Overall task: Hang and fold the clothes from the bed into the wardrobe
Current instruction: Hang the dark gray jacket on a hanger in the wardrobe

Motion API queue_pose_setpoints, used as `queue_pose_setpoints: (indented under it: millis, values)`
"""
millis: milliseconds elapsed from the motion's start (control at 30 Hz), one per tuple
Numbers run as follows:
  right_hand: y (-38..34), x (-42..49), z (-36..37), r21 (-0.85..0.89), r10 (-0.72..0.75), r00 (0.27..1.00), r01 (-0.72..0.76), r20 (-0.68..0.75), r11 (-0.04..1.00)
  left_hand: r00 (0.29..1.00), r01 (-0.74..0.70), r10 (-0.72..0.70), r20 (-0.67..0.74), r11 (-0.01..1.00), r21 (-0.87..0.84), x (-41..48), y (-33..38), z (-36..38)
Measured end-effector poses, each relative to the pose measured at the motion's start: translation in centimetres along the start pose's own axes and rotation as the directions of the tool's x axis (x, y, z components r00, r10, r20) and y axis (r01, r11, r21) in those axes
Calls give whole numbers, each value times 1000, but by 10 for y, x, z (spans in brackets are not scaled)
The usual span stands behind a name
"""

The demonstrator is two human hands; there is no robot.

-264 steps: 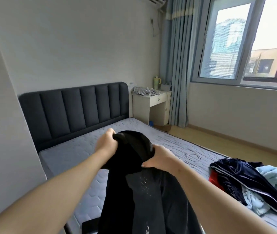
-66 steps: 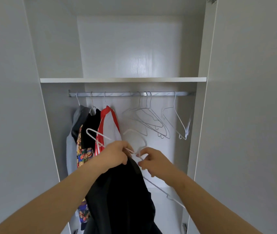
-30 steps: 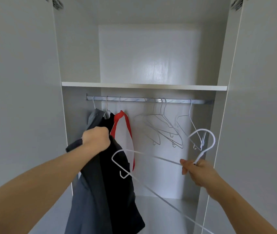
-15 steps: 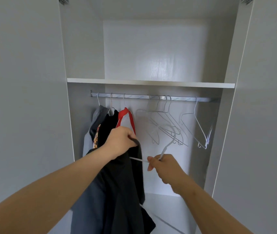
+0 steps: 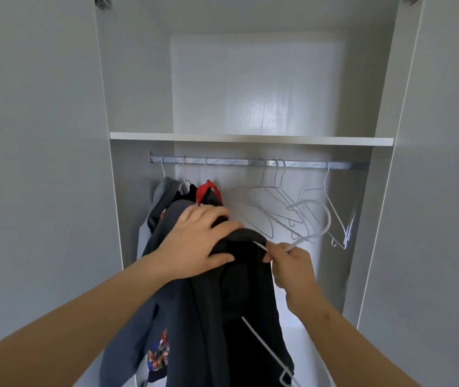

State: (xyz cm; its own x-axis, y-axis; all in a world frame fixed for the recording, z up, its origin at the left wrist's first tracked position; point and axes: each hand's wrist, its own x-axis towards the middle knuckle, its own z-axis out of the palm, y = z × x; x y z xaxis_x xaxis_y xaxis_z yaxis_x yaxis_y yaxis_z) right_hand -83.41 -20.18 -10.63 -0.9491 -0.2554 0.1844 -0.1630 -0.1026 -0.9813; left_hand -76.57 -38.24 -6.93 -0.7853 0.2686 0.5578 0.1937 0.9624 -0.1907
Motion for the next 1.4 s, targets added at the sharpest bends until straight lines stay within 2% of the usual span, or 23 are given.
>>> queue_pose_setpoints:
  millis: [33,67,167,267,333,400,433,467,533,567,600,667,733,800,833,967,1033,1100,1167,1200,1233,1267,1400]
  values:
    - [-4,2,-1,-32,-40,999,40,19,999,1000,-9,10,-8,994,110,5,0,3]
    - [-9,4,-2,-77,-76,996,79,40,994,999,-15,19,-26,989,150,11,2,5]
    - [-16,10,-6,-174,-150,987,158,58,972,997,-40,43,-68,998,57,25,4,6]
    - [-19,14,-13,-176,-282,959,273,-29,946,996,-21,25,-81,999,47,32,2,9]
    - [-19,14,-18,-247,-460,874,417,-153,875,990,49,-41,-136,997,53,38,0,11]
    - [-13,8,-22,-361,-657,707,560,-261,746,970,136,-134,-202,991,-5,45,-5,8]
    - [-5,5,-26,-402,-705,664,592,-249,699,956,180,-183,-227,983,-35,48,-7,6]
    - [7,3,-29,-438,-715,672,594,-192,675,942,216,-223,-251,975,-55,51,-9,3]
    - [33,0,-38,-547,-609,793,511,3,663,916,252,-265,-302,964,-83,56,-14,-5]
    - [46,-2,-42,-607,-474,878,410,60,681,903,255,-277,-329,961,-109,56,-16,-9]
    - [57,-2,-47,-637,-328,942,294,67,713,888,254,-288,-358,957,-141,57,-17,-13]
    - [74,1,-55,-642,-119,991,135,68,755,857,266,-324,-400,944,-195,56,-21,-23]
    - [76,6,-59,-608,45,982,78,185,790,839,278,-354,-413,932,-232,55,-25,-31]
    - [72,6,-55,-524,192,914,25,356,851,846,266,-351,-400,930,-252,52,-28,-38]
    - [71,5,-53,-488,220,888,5,403,873,854,259,-345,-391,931,-256,49,-28,-41]
    - [72,5,-44,-493,215,880,25,424,870,871,231,-315,-376,940,-253,36,-29,-49]
    - [74,3,-41,-490,262,857,-12,444,872,873,227,-310,-376,941,-249,29,-30,-52]
    - [74,1,-36,-473,374,789,-122,487,873,872,212,-299,-387,945,-250,25,-30,-54]
    - [70,-1,-31,-524,511,666,-206,544,826,870,210,-295,-394,947,-245,22,-31,-56]
    - [68,-2,-28,-574,554,620,-196,556,795,872,210,-294,-391,947,-244,21,-32,-57]
    - [68,-3,-25,-610,565,611,-163,555,775,877,207,-288,-384,949,-239,20,-32,-57]
    - [67,-4,-21,-618,539,639,-124,549,776,885,200,-276,-376,953,-228,19,-32,-57]
    - [63,-7,-11,-511,313,834,-43,454,858,909,188,-241,-340,965,-181,13,-36,-56]
